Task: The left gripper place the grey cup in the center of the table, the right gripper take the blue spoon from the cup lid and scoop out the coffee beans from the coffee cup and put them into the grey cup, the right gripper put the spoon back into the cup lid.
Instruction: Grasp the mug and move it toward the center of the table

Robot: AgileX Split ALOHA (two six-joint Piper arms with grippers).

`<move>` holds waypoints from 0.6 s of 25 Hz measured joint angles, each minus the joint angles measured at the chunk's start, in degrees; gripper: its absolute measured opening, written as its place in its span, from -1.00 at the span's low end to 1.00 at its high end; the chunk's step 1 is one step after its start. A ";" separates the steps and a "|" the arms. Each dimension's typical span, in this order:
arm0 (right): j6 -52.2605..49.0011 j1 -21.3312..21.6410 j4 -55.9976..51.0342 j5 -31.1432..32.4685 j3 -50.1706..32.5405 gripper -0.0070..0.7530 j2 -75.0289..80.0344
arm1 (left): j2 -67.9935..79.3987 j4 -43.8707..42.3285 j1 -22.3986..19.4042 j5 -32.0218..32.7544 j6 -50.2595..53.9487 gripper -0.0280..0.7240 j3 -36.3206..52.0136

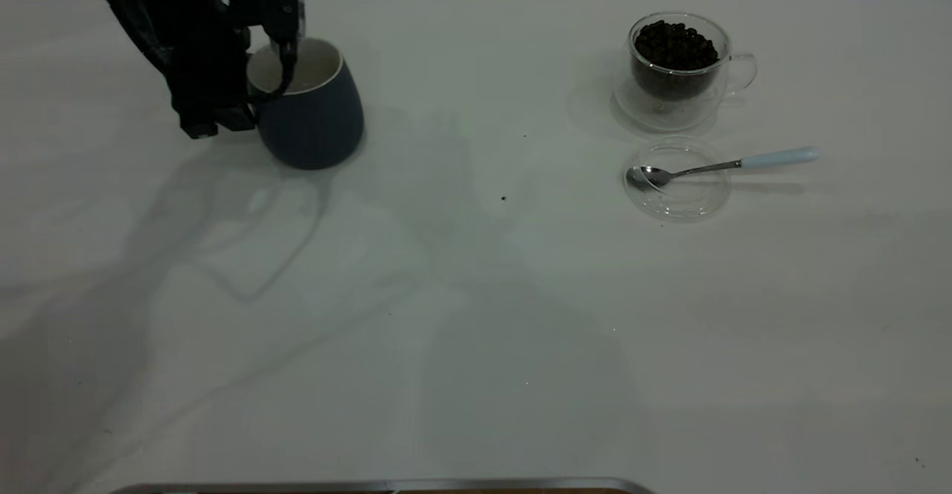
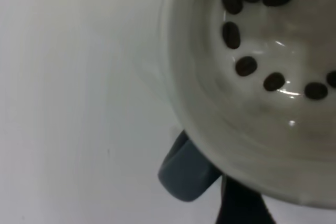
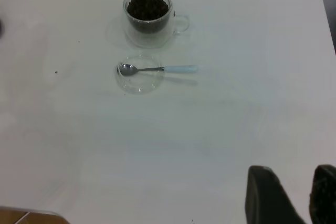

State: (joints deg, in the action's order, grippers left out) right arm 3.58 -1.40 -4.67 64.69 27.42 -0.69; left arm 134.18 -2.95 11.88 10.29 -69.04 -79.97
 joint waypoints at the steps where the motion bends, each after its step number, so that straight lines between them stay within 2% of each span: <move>1: 0.00 0.00 0.00 0.00 0.00 -0.35 0.00 | 0.00 0.00 0.35 -0.08 -0.06 0.43 0.00; 15: 0.00 0.00 0.00 0.00 0.00 -0.35 0.00 | 0.07 0.00 6.32 -0.49 -0.22 0.43 0.00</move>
State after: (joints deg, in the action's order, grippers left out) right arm 3.58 -1.40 -4.67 64.69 27.42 -0.69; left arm 134.25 -2.95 18.19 9.80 -69.27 -79.97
